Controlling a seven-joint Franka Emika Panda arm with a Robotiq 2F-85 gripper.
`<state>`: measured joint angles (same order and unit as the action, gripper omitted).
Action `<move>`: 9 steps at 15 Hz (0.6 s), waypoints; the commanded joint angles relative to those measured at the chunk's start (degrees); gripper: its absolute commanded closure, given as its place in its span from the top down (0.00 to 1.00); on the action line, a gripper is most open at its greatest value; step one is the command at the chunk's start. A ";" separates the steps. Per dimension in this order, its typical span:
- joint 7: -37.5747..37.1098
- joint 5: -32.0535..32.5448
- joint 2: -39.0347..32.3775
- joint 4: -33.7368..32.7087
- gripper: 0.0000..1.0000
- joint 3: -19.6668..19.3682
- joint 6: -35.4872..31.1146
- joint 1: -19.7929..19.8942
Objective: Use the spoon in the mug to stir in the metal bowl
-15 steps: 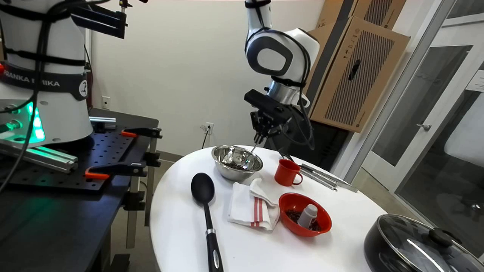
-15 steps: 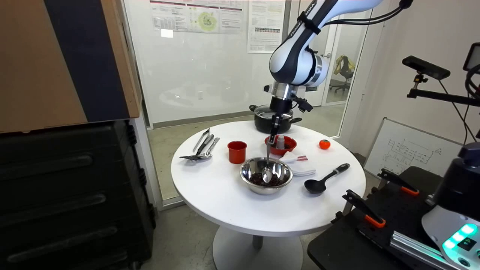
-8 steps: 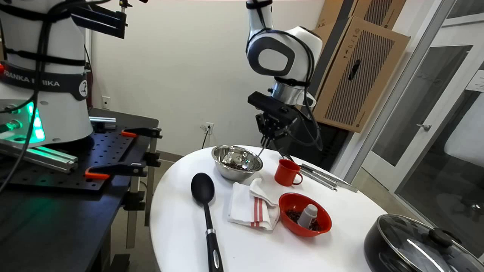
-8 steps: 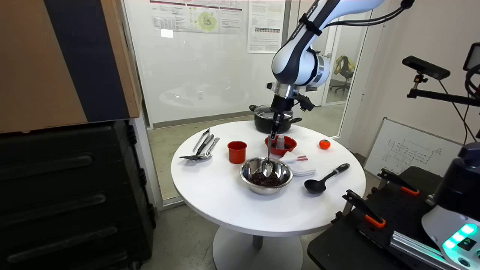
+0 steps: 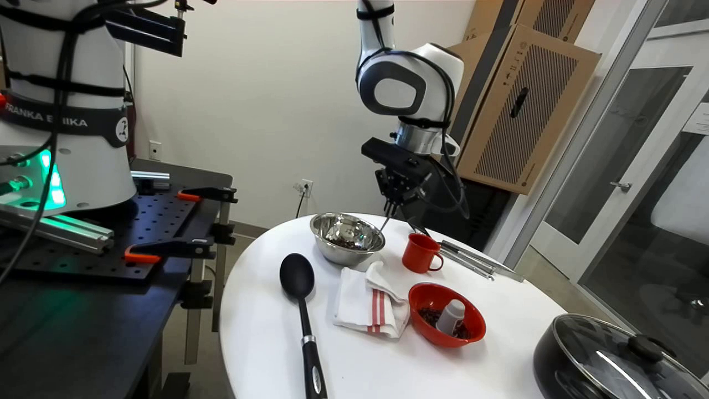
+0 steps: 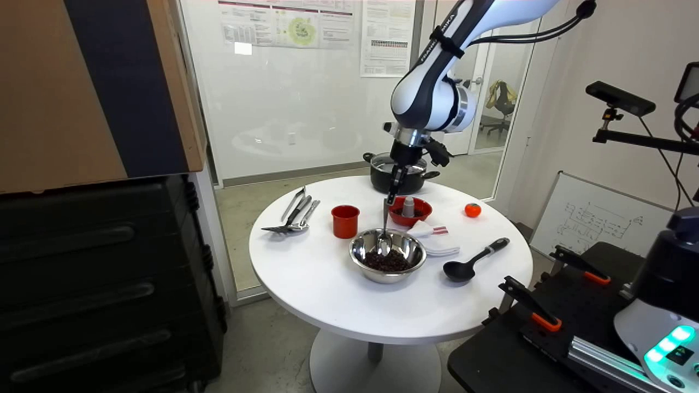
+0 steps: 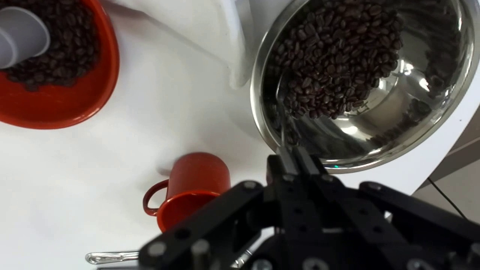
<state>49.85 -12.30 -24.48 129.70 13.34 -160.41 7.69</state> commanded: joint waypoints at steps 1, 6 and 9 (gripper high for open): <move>-2.43 1.52 -0.89 -0.43 0.01 0.96 -0.65 -0.54; -1.71 -0.01 -1.13 -0.47 0.01 3.94 1.18 0.75; -0.99 -0.59 -1.11 -0.11 0.01 5.69 1.97 1.48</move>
<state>48.78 -12.36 -25.62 129.73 16.95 -159.95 7.79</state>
